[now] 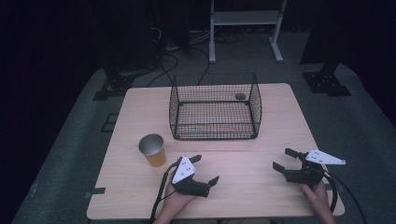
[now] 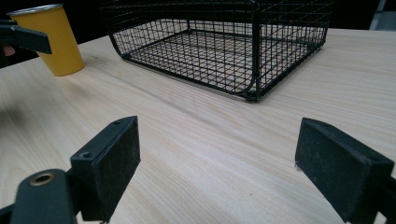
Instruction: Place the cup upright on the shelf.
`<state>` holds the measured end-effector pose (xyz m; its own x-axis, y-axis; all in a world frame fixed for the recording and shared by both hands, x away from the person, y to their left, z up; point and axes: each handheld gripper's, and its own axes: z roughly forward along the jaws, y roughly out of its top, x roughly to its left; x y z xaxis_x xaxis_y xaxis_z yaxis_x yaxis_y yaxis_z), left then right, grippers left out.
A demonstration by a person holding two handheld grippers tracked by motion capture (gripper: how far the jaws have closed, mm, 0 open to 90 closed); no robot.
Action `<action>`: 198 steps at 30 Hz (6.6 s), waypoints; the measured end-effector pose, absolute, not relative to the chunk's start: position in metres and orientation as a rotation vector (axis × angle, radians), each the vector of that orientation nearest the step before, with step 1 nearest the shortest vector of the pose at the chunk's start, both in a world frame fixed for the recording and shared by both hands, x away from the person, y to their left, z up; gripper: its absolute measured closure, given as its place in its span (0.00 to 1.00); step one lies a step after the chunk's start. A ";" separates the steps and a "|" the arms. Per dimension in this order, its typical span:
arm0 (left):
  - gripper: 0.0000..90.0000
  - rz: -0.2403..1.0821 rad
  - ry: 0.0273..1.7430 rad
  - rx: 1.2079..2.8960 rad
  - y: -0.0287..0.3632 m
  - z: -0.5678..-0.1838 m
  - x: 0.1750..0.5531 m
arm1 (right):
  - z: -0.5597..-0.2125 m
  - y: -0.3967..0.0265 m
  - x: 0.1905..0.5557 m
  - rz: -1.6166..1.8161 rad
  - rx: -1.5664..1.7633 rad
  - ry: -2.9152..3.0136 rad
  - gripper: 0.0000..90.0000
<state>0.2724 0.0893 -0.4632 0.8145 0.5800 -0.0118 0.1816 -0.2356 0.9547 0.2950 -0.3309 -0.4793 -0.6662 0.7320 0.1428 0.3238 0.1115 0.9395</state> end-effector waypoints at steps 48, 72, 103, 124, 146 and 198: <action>0.03 0.624 0.682 1.672 0.182 -0.407 0.275 | -0.479 -0.329 0.295 1.551 1.035 2.035 0.14; 0.00 0.737 0.795 1.651 0.237 -0.412 0.283 | -0.479 -0.330 0.295 1.557 1.043 2.030 0.14; 0.00 0.703 0.899 1.728 0.249 -0.439 0.301 | -0.479 -0.330 0.295 1.555 1.040 2.031 0.14; 0.00 0.644 0.940 1.773 0.244 -0.453 0.321 | -0.479 -0.329 0.295 1.546 1.038 2.037 0.14; 0.16 0.623 0.910 1.792 0.241 -0.457 0.324 | -0.479 -0.329 0.295 1.547 1.043 2.037 0.14; 0.16 0.517 0.555 1.856 0.162 -0.374 0.331 | -0.479 -0.329 0.295 1.543 1.042 2.040 0.14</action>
